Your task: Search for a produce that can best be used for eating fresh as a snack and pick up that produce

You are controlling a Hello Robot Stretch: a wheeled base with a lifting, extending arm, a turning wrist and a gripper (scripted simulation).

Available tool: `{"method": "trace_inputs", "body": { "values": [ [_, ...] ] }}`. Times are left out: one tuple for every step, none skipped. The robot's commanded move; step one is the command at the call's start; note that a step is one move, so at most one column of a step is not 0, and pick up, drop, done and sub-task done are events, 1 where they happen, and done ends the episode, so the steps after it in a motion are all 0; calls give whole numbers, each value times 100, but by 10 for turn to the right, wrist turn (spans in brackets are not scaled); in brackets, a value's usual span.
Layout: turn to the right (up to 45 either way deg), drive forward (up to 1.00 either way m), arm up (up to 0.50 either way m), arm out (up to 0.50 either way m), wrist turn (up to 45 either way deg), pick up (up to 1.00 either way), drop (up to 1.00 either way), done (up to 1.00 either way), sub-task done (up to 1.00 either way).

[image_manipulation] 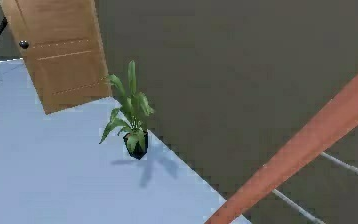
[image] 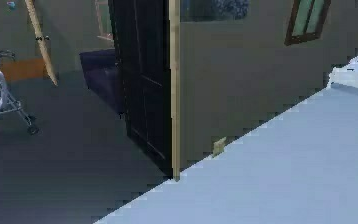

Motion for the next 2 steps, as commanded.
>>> {"method": "trace_inputs", "body": {
  "values": [
    [-360, 0, 0, 0, 0, 0, 0, 0, 0],
    [0, 45, 0, 0, 0, 0, 0, 0, 0]
  ]
}}
